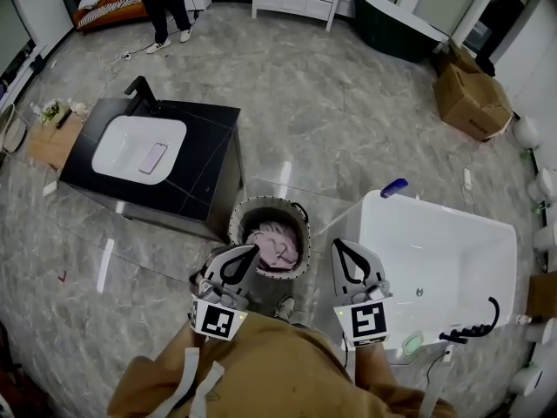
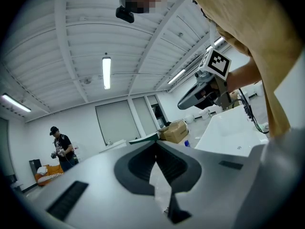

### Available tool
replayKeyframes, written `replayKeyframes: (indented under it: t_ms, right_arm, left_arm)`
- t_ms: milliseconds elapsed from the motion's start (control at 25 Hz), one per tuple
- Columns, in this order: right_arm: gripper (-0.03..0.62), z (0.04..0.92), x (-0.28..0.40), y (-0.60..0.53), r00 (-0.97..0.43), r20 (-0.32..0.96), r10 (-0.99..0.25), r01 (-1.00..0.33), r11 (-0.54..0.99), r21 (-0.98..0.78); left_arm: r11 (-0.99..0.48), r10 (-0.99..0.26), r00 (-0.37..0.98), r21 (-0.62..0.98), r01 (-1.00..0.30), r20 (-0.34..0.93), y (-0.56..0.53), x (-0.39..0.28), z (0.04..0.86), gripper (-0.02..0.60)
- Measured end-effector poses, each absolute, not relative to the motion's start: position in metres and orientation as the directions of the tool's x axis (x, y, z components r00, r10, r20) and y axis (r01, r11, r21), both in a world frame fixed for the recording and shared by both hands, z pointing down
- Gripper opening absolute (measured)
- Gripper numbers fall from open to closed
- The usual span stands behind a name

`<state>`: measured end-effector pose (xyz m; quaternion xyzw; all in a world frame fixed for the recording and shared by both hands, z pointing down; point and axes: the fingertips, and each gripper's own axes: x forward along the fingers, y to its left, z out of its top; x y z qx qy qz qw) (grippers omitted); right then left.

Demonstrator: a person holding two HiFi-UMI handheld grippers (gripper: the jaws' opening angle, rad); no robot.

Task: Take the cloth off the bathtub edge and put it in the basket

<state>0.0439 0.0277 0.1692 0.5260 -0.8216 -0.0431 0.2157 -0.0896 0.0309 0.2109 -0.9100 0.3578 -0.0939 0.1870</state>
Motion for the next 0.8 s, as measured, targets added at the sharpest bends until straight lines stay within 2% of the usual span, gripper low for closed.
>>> replayKeyframes:
  t_ms: [640,800]
  right_arm:
    - [0.006,0.153,0.032,0.032,-0.386,0.279,-0.879,-0.804,0.469,0.365]
    - [0.006,0.153,0.022,0.036,-0.406,0.272,-0.873,-0.812,0.481,0.330]
  left_arm:
    - [-0.644,-0.725,0.686,-0.413,-0.644,0.060,0.045,-0.109,0.213,0.006]
    - [-0.636,-0.736,0.673,-0.414,-0.652,0.071,0.050,-0.119,0.218,0.006]
